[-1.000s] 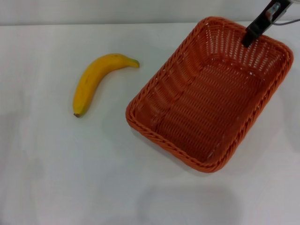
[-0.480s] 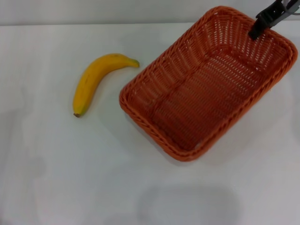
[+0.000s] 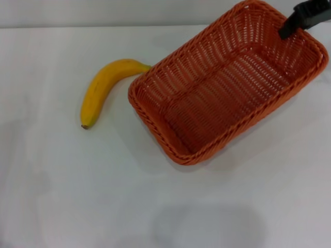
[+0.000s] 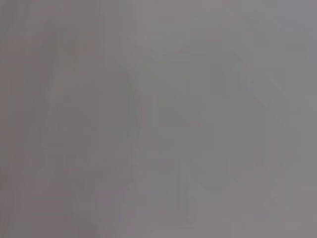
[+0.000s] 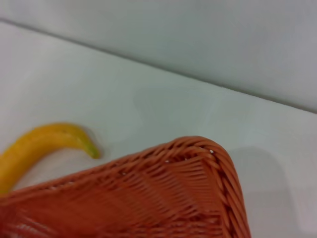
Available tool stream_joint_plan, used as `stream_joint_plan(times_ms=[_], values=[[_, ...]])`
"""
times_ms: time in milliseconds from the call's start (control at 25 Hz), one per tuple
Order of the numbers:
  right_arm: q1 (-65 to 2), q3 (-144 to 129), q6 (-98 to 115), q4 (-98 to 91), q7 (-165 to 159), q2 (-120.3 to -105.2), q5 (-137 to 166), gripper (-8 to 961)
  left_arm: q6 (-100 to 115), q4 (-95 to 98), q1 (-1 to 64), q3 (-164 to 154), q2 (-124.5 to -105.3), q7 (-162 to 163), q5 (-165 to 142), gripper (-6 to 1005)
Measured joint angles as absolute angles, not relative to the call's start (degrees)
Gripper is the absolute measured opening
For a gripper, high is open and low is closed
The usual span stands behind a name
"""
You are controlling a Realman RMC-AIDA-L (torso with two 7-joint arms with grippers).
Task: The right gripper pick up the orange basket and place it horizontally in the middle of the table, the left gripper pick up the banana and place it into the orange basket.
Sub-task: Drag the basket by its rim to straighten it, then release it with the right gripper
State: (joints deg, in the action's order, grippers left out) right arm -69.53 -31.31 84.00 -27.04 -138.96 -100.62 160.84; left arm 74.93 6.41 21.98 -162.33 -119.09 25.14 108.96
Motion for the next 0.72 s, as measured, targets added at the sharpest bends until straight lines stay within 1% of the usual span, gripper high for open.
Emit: stream_joint_plan(times_ms=[240,400,560,640,720], values=[[-64.94,-29.89,85.52,-27.35,-139.79,-99.31,154.09,173,74.91,5.9,22.49,-162.32,-119.04,25.14,109.0,886],[-61.61,-27.34,86.04,-28.01,-139.89,-99.28,150.87,173,74.89,5.5,23.31,-162.53,-119.01,25.14,108.96,886],[-57.88,-25.99,87.11,-30.53,-140.9,-99.69,145.93,173,74.83,5.01,23.84,-162.64,-119.0,25.13,108.98,885],[-55.62,-25.99,87.51,-32.73,-142.0,-100.38,142.87,174,74.8,5.01,23.92,-162.67,-119.0,25.13,108.99,885],[-53.43,-26.28,87.69,-36.22,-143.51,-101.73,141.28,174,74.79,5.01,23.97,-162.63,-119.0,25.13,108.98,885]])
